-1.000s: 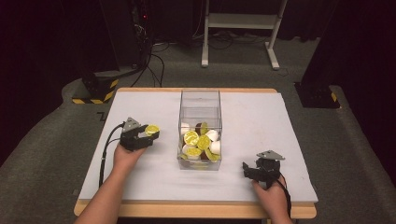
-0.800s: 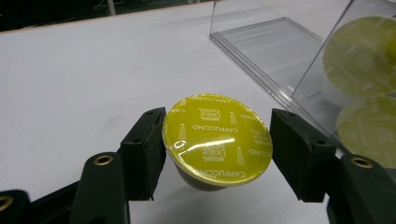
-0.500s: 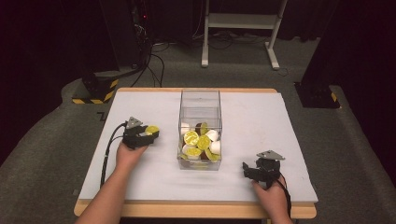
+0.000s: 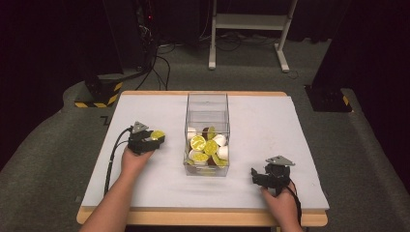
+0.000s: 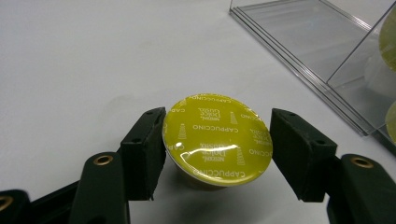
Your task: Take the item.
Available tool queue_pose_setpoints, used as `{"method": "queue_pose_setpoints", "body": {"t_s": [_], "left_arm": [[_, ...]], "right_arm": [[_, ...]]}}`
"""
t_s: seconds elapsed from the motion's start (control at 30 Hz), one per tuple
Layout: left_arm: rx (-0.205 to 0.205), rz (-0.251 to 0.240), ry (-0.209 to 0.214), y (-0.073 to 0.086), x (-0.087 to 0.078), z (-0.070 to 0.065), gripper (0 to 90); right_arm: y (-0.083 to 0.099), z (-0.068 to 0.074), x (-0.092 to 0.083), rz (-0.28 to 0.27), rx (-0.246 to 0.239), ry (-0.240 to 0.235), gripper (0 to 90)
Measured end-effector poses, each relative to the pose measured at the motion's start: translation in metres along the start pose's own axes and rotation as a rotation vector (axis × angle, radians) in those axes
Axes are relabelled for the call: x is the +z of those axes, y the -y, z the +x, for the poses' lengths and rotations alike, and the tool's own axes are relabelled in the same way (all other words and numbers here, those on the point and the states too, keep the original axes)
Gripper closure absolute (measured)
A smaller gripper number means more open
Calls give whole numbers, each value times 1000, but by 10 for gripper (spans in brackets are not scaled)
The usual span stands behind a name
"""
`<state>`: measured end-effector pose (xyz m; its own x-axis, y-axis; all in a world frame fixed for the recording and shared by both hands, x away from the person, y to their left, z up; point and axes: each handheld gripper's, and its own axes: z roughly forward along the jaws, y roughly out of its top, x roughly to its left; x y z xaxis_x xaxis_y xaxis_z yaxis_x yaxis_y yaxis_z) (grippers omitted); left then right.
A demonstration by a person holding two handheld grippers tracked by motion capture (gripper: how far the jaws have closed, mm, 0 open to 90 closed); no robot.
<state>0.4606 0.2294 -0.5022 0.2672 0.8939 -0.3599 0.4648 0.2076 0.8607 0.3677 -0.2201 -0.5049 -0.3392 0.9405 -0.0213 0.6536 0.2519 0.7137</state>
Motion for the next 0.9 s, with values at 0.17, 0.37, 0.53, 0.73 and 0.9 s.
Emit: {"method": "queue_pose_setpoints", "body": {"t_s": [0.17, 0.37, 0.53, 0.73, 0.9], "left_arm": [[-15, -6, -14, -1, 0, -1, 351], [22, 18, -25, -1, -5, -2, 276], [13, 11, -25, -2, -11, -3, 255], [0, 17, -13, -1, -19, -1, 255], [-10, 12, -1, 0, -25, -2, 273]], "right_arm": [[0, 0, 0, 0, 1, 0, 144], [0, 0, 0, 0, 0, 0, 144], [0, 0, 0, 0, 0, 0, 144], [0, 0, 0, 1, 0, 0, 144], [0, 0, 0, 0, -1, 0, 144]]}}
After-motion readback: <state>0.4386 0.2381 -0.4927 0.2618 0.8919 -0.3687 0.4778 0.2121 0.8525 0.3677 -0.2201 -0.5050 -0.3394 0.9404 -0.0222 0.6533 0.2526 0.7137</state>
